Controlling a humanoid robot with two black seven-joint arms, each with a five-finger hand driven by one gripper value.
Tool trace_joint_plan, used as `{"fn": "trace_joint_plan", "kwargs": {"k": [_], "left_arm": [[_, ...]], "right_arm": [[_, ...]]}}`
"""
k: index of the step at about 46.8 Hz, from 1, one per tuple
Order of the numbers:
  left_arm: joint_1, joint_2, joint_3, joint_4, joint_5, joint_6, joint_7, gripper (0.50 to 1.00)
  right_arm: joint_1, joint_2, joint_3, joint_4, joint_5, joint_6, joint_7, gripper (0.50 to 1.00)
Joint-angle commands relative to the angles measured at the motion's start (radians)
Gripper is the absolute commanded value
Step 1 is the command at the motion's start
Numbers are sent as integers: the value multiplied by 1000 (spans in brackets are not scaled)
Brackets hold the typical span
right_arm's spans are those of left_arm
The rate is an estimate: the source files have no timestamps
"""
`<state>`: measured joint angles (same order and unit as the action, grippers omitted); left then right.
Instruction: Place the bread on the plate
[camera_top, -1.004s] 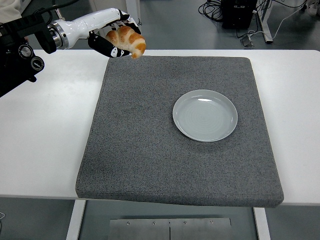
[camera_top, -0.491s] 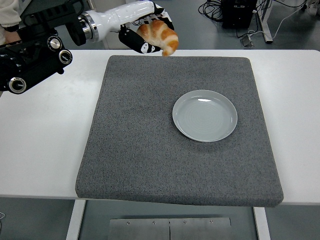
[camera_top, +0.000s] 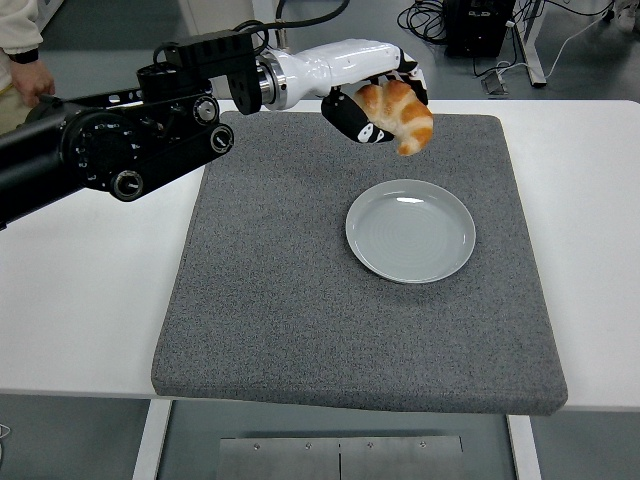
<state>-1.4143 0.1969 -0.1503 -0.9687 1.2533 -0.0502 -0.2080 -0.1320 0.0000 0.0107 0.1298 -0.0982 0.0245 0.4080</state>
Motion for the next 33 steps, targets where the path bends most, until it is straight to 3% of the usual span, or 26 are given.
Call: {"fn": "trace_joint_plan", "kwargs": {"k": [1, 11, 17, 25, 33], "left_arm": [[3, -40, 2, 25, 1, 9, 2, 500], [12, -125, 44, 91, 20, 18, -1, 500], [12, -192, 115, 151, 20, 69, -1, 500], [17, -197, 161, 248, -2, 99, -4, 500], [46, -197, 166, 265, 1, 108, -4, 500]], "right_arm": [[0, 0, 0, 1, 0, 0, 0, 1000], [0, 0, 0, -1, 0, 0, 0, 1000], [0, 0, 0, 1, 0, 0, 0, 1000], [2, 0, 0, -1, 0, 0, 0, 1000], [0, 0, 0, 1, 0, 0, 0, 1000]]}}
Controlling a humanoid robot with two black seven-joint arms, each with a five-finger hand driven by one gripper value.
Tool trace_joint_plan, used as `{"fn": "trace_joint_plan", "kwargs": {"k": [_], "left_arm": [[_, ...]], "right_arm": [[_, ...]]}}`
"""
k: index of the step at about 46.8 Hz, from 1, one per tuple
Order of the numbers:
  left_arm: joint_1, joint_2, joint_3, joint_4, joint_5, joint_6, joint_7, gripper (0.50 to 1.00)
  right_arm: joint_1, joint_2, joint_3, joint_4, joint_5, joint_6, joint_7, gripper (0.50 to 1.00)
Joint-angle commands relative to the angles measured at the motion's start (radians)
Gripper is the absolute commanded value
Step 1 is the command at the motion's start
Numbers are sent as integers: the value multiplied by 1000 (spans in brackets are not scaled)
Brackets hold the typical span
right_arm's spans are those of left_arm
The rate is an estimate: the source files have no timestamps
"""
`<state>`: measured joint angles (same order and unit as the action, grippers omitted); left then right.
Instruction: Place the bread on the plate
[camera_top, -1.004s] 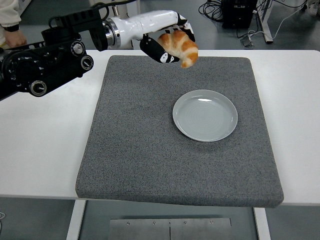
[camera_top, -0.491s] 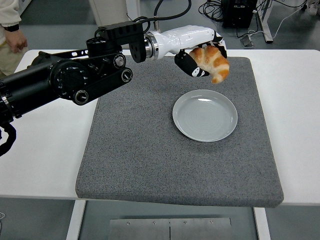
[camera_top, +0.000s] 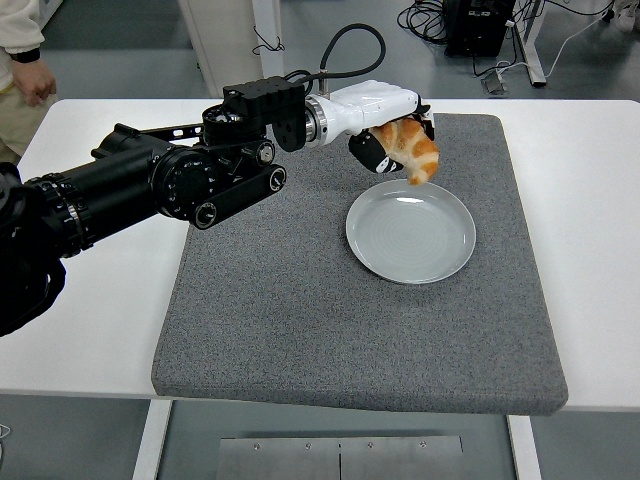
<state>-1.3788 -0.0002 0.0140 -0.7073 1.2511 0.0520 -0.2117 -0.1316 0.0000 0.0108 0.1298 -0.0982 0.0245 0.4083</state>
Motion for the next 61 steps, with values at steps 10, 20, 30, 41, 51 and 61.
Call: {"fn": "trace_joint_plan", "kwargs": {"k": [10, 20, 30, 41, 51, 61], "left_arm": [[38, 0, 4, 9, 7, 31, -18, 500], [43, 0, 35, 6, 18, 66, -18, 500], [46, 0, 52, -27, 19, 75, -44, 500], [75, 0, 113, -61, 22, 106, -67, 500], [99, 0, 127, -61, 24, 112, -67, 500], [124, 0, 129, -58, 25, 118, -66, 500]], "right_arm": [[0, 0, 0, 1, 0, 0, 0, 1000], [0, 0, 0, 1, 0, 0, 0, 1000], [0, 0, 0, 1, 0, 0, 0, 1000], [0, 0, 0, -1, 0, 0, 0, 1000], [0, 0, 0, -1, 0, 0, 1, 1000], [0, 0, 0, -1, 0, 0, 1, 1000]]}}
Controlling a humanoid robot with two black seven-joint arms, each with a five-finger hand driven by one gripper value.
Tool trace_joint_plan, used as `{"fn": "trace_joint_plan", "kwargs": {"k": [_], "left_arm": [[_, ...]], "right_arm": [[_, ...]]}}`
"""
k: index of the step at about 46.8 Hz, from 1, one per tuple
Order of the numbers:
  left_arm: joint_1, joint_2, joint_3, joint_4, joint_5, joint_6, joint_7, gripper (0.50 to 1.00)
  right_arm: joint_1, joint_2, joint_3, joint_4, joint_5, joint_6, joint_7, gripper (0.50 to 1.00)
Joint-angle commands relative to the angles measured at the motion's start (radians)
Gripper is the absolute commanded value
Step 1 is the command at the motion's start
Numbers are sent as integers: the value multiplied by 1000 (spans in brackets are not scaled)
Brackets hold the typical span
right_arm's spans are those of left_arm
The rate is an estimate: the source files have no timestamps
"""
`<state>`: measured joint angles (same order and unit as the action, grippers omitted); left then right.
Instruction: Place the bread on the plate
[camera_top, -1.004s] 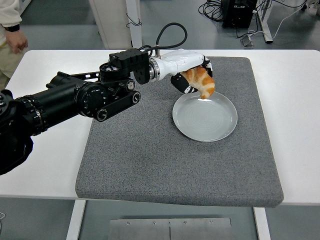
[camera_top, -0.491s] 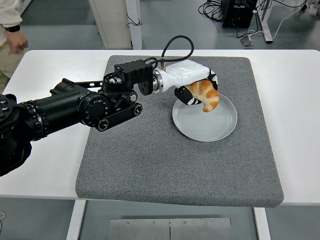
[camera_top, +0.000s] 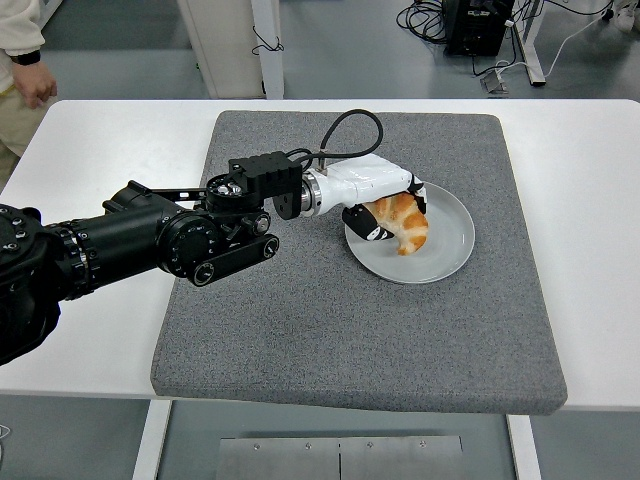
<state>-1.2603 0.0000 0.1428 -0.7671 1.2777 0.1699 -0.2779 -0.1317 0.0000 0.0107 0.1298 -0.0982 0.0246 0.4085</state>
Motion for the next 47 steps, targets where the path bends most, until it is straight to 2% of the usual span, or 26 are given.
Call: {"fn": "trace_joint_plan", "kwargs": {"k": [1, 24, 45, 47], "left_arm": [[5, 0, 0, 2, -1, 2, 0, 500], [48, 0, 29, 15, -3, 10, -1, 500], [47, 0, 26, 15, -21, 33, 11, 500], [45, 0, 24, 14, -26, 33, 13, 557]], "right_arm": [[1, 0, 0, 1, 0, 0, 0, 1000], [0, 0, 0, 1, 0, 0, 0, 1000], [0, 0, 0, 1, 0, 0, 0, 1000], [0, 0, 0, -1, 0, 0, 0, 1000]]}}
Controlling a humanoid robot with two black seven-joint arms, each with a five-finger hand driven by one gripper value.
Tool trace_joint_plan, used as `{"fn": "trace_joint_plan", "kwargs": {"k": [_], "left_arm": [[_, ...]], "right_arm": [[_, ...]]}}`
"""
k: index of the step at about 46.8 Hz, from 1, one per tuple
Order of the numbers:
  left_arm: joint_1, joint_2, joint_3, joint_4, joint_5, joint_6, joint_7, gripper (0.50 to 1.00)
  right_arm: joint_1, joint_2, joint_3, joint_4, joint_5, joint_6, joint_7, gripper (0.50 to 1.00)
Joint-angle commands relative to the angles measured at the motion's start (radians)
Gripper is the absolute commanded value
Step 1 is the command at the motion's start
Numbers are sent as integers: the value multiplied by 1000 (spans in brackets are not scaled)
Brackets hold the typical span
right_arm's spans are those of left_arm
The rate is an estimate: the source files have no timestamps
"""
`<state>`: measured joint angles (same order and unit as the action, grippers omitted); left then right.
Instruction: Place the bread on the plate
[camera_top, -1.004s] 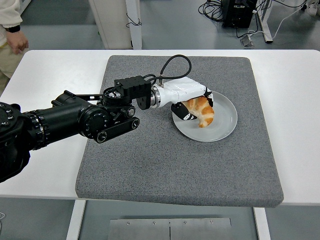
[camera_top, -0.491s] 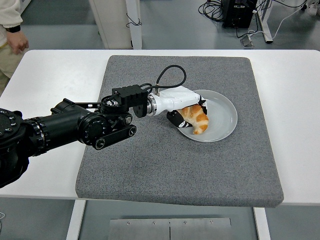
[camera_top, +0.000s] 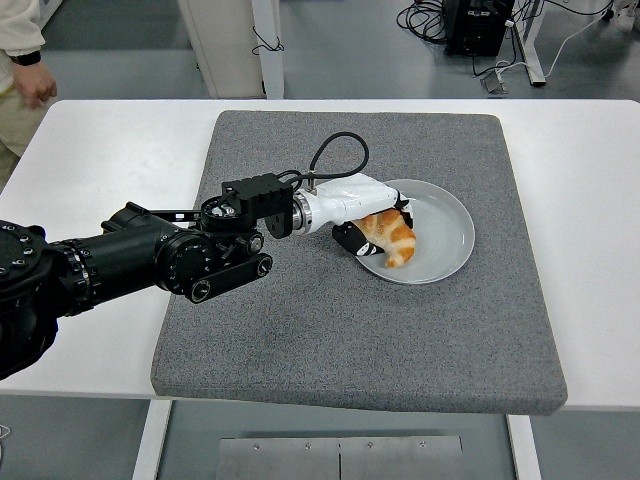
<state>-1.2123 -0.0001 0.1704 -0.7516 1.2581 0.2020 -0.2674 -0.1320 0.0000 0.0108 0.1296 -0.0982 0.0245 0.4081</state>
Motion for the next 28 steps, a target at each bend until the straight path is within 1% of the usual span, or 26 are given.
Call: {"fn": "trace_joint_plan", "kwargs": {"k": [1, 2, 5, 8, 11, 12, 15, 17, 18, 23, 28], "left_arm": [[-3, 0, -3, -2, -5, 1, 2, 579], [-3, 0, -2, -2, -5, 1, 2, 602], [-4, 0, -3, -2, -6, 1, 2, 693], [-7, 0, -5, -3, -8, 1, 2, 761], [-9, 0, -6, -5, -23, 1, 0, 855], [-9, 0, -6, -8, -31, 1, 0, 876], [-13, 0, -6, -15, -48, 1, -1, 907], [-12, 0, -8, -15, -57, 1, -3, 948], [-13, 0, -8, -17, -60, 1, -3, 960], [-16, 0, -8, -22, -69, 1, -7, 966], [-41, 0, -15, -40, -74, 1, -9, 968]], "right_arm": [[0, 0, 0, -1, 0, 0, 0, 1000], [0, 0, 0, 1, 0, 0, 0, 1000], [0, 0, 0, -1, 0, 0, 0, 1000], [0, 0, 0, -1, 0, 0, 0, 1000], [0, 0, 0, 1, 0, 0, 0, 1000], [0, 0, 0, 1, 0, 0, 0, 1000], [0, 0, 0, -1, 0, 0, 0, 1000], [0, 0, 0, 1, 0, 0, 0, 1000], [0, 0, 0, 1, 0, 0, 1, 1000], [0, 0, 0, 1, 0, 0, 0, 1000], [0, 0, 0, 1, 0, 0, 0, 1000]]}}
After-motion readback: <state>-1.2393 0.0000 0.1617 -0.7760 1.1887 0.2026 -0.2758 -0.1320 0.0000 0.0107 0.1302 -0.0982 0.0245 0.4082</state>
